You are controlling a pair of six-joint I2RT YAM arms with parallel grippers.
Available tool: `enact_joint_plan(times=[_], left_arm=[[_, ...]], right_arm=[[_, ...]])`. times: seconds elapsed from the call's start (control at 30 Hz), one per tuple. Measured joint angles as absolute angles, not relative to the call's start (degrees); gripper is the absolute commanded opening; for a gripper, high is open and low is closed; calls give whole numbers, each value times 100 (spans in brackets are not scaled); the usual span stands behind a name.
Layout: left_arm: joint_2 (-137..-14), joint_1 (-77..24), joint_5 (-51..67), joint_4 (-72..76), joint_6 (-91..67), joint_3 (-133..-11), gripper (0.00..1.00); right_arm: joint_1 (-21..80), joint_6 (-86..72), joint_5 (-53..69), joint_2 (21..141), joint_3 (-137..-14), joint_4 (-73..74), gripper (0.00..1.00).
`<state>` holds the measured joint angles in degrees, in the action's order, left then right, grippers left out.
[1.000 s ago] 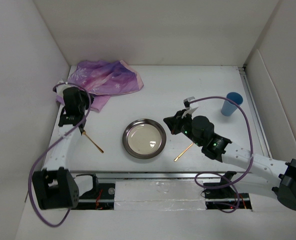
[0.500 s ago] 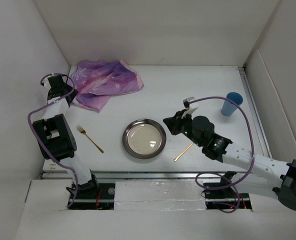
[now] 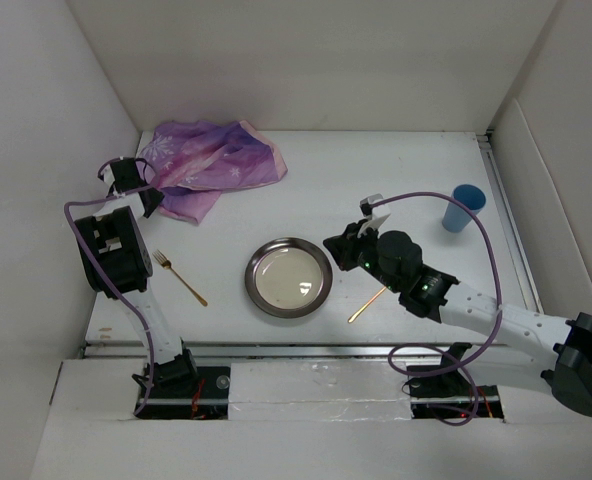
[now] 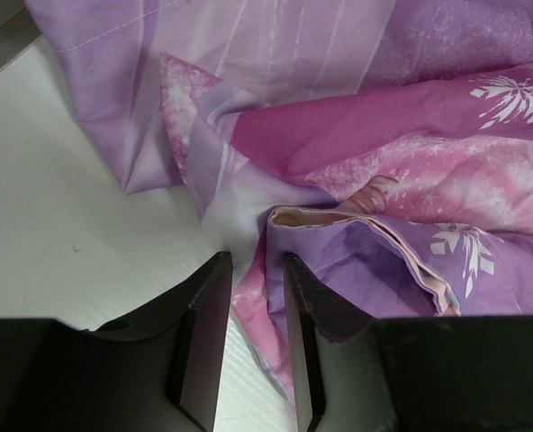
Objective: Set the dinner table for one person
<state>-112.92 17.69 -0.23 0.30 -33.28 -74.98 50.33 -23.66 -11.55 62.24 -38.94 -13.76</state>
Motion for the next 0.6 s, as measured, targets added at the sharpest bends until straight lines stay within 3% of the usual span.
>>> enact_joint_plan(times=[0.23,0.4,0.6], left_arm=[[-11528,1645,-25,148,-3271,-7762,26],[-11616,1581,132,298,-3249,-7817,18],[-11627,1579,235,362,-3208,-7815,27]], right_arm=[[5092,-2340,-1133,6482,-3929,-1361,12],[5107,-2322,-1135,6504,-3962,-1352,11],[5107,-2283,-1129,6591,-4012,-1365,12]])
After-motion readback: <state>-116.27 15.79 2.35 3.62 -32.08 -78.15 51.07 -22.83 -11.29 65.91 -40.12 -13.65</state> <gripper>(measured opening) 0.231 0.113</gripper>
